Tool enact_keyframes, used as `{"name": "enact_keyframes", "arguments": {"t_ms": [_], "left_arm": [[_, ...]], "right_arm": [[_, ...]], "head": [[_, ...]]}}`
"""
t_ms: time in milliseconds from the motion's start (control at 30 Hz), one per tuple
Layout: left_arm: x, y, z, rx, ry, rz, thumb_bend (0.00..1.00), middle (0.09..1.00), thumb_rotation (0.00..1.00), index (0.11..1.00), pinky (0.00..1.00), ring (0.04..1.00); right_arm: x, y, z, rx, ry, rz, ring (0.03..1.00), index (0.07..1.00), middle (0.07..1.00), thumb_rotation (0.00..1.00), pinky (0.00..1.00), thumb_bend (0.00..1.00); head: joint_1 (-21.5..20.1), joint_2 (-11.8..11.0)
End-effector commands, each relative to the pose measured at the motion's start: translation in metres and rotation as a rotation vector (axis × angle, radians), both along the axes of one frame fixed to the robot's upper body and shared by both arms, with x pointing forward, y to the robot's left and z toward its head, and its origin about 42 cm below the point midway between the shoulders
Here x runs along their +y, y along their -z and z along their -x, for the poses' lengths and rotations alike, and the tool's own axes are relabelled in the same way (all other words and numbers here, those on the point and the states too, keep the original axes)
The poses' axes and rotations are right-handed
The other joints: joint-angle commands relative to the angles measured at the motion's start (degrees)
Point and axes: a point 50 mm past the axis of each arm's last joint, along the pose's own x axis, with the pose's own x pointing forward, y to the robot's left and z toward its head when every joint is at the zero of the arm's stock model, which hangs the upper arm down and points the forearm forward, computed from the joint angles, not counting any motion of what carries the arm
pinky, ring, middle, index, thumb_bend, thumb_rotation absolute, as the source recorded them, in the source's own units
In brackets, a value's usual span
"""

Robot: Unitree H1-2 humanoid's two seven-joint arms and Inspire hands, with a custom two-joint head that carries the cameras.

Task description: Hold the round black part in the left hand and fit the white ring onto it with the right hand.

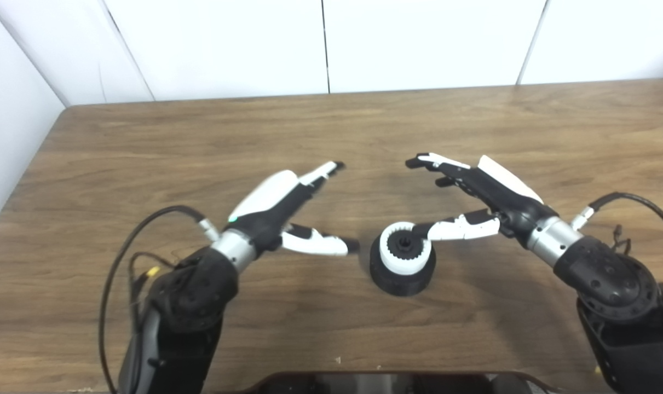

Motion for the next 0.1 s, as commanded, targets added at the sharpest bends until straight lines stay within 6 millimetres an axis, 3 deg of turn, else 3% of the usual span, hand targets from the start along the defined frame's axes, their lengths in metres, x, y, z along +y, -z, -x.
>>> {"name": "enact_keyframes", "arguments": {"t_ms": [0,67], "left_arm": [[0.0029,-0.0115,0.0083,-0.077,-0.06,0.129,0.72,0.999,0.93,0.999,0.89,0.979],[0.0052,-0.011,0.0155,-0.088,-0.09,0.186,0.64,1.0,0.99,1.0,0.9,0.995]], "right_arm": [[-0.0006,-0.0141,0.0003,-0.075,0.034,-0.045,0.928,0.901,0.946,0.73,0.85,0.69],[-0.0016,-0.0119,0.0027,-0.078,0.053,-0.079,0.93,0.907,0.942,0.79,0.86,0.64]], "head": [[0.2,0.1],[0.4,-0.2]]}}
